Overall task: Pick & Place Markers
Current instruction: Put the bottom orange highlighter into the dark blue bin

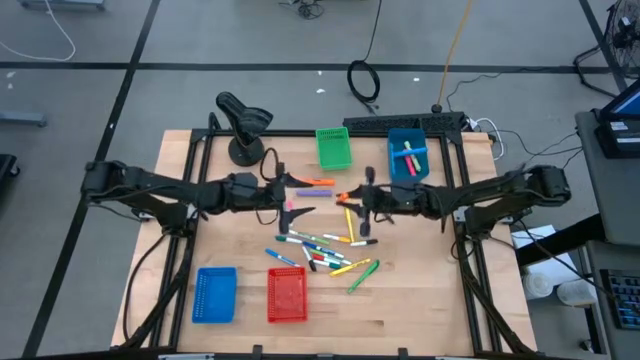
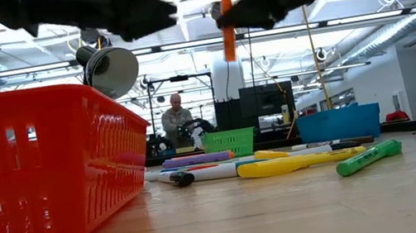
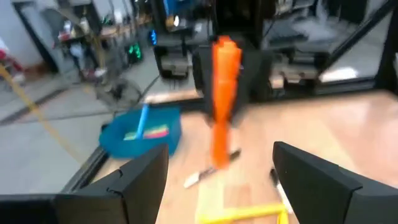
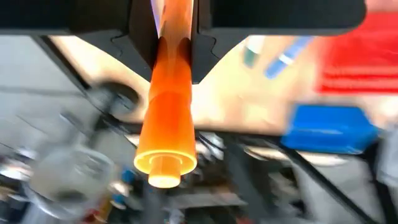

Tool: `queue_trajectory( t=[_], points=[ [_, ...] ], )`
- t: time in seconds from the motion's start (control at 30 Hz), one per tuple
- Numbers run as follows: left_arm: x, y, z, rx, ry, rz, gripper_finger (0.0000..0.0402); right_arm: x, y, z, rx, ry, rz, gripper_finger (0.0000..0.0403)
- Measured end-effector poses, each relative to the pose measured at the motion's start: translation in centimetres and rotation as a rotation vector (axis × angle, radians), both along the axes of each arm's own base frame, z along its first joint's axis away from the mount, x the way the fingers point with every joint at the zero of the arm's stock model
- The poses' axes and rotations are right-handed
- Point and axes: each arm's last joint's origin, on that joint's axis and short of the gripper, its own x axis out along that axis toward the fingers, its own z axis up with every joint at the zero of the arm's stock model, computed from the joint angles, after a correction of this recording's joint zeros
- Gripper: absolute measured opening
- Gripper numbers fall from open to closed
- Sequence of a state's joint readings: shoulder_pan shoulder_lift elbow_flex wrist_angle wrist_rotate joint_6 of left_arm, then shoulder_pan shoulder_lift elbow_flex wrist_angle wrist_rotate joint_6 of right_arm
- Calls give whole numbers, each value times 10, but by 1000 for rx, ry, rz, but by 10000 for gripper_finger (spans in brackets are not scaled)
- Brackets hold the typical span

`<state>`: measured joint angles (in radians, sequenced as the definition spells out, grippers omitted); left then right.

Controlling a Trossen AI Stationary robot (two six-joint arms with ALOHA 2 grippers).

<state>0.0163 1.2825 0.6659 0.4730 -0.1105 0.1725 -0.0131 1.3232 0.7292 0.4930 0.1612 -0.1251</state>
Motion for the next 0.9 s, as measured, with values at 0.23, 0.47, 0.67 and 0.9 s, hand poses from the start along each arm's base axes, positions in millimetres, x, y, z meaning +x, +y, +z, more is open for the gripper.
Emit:
queue_trajectory(
  t=[0.23, 0.47, 0.67, 0.9],
  points=[
    [-7, 1, -3, 13, 71, 88, 294, -16, -21, 0, -2, 96, -218, 50],
    [-5, 2, -6, 18, 90, 105, 294, -43, -46, -11, 30, 90, -343, 50],
    [-5, 2, -6, 18, 89, 105, 294, -81, -69, -25, -7, 88, -645, 50],
    [-5, 2, -6, 14, 89, 106, 294, -122, -87, -52, -12, 105, -913, 50]
  ],
)
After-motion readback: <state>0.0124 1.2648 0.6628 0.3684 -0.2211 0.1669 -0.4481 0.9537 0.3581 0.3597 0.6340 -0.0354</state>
